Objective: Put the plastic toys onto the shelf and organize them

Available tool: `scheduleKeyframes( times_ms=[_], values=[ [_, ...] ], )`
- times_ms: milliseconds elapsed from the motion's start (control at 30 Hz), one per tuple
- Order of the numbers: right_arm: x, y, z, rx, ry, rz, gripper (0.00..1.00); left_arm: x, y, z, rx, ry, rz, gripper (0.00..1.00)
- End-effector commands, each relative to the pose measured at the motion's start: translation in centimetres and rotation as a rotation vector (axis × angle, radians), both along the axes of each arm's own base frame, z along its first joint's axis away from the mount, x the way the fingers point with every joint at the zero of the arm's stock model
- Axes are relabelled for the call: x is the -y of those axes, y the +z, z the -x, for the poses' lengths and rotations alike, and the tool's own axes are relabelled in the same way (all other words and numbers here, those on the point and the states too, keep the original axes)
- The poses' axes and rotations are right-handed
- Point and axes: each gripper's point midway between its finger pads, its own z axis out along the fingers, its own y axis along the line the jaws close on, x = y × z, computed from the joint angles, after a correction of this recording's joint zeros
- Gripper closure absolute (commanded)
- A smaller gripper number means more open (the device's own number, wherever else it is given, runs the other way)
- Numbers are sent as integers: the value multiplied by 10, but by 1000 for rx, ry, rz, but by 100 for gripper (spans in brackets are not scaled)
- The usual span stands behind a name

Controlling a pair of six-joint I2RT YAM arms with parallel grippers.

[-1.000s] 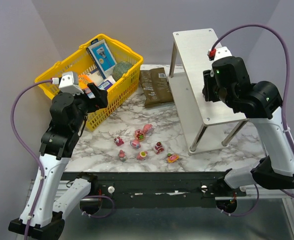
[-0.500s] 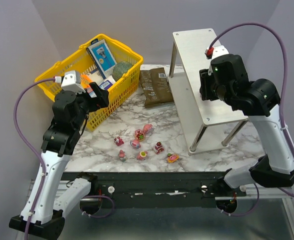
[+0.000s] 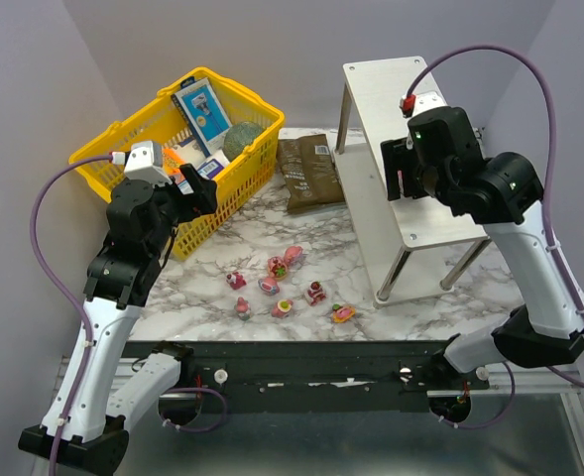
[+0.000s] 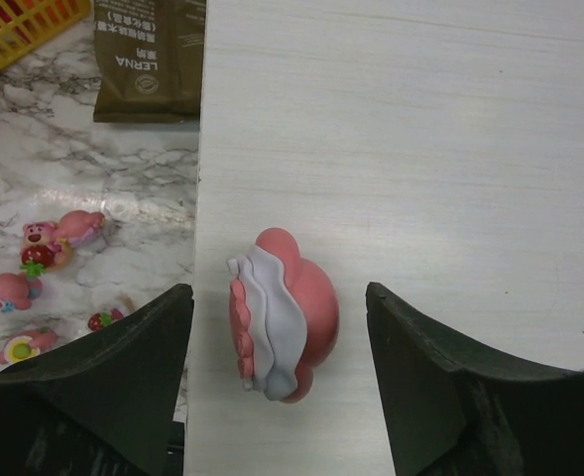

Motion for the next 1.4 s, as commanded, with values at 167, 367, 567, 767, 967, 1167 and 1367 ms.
scheduleKeyframes(
  times_ms=[167,367,567,767,967,1167,1367],
  values=[
    [11,13,11,99,-28,-100,23,4,4,0,19,-25,-14,1],
    [7,11,9,126,-10,-126,30,5,5,-1,17,-33,-15,1],
    [2,10,0,148,-21,-135,34,5,6,1,19,-33,-17,1],
    [3,8,-12,169,-55,-105,46,8,4,3,11,-51,-13,1],
    [-5,3,-26,158,-63,-73,79,10,2,4,2,-63,-6,1],
    [-9,16,-68,211,-76,-40,83,12,3,1,-1,-68,-7,1],
    [-6,57,-125,323,-86,-61,87,11,3,-10,0,-54,-21,1]
  ],
)
